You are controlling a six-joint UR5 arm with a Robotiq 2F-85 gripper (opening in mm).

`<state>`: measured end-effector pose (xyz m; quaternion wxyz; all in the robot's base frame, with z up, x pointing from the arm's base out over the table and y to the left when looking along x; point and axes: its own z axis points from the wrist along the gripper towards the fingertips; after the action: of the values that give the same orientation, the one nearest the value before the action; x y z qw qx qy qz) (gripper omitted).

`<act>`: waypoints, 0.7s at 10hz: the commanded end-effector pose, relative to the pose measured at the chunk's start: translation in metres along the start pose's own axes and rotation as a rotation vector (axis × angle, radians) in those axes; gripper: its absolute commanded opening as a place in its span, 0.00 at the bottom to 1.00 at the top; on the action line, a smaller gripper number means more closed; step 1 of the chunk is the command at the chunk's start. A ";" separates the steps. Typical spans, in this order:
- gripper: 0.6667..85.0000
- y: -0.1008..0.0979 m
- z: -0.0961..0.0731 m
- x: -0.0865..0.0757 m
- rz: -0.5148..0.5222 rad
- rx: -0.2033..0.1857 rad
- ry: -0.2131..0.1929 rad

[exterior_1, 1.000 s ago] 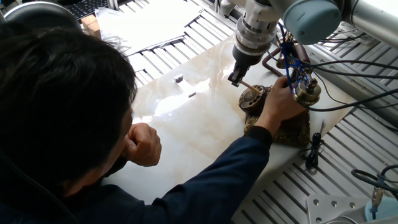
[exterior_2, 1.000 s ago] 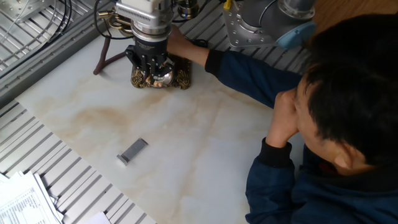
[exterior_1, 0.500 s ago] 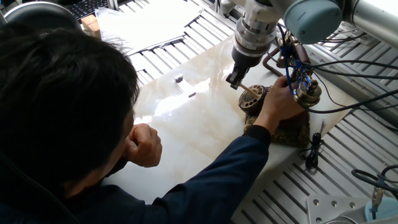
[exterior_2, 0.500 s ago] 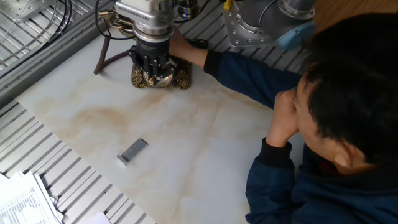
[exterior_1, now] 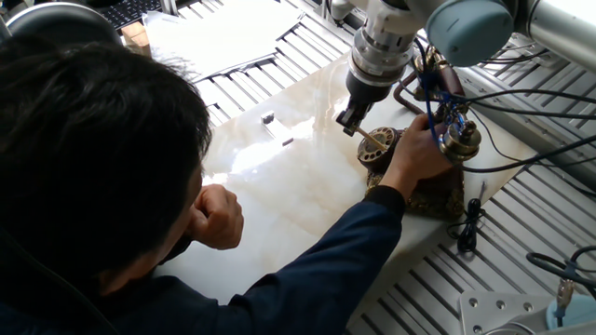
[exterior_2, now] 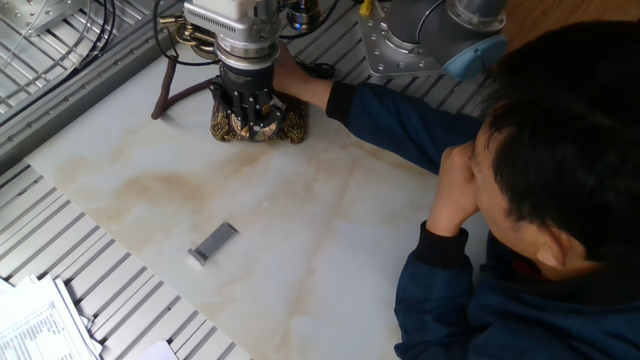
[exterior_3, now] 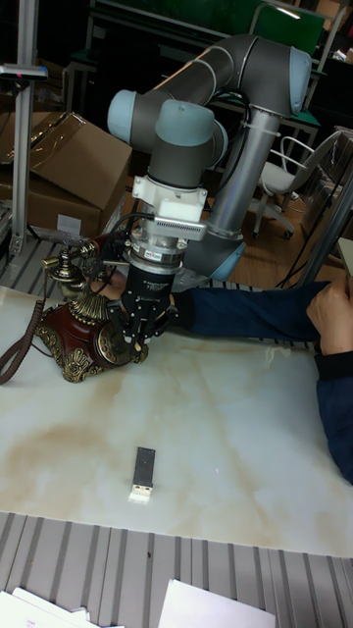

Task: Dial a number on an old rotary phone

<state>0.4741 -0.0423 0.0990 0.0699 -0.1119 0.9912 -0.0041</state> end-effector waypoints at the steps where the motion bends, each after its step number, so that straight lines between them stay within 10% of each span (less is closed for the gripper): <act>1: 0.02 0.003 0.002 -0.004 0.022 -0.015 -0.015; 7: 0.02 0.005 0.007 -0.003 0.020 -0.003 -0.020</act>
<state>0.4761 -0.0406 0.0929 0.0758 -0.1065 0.9914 -0.0045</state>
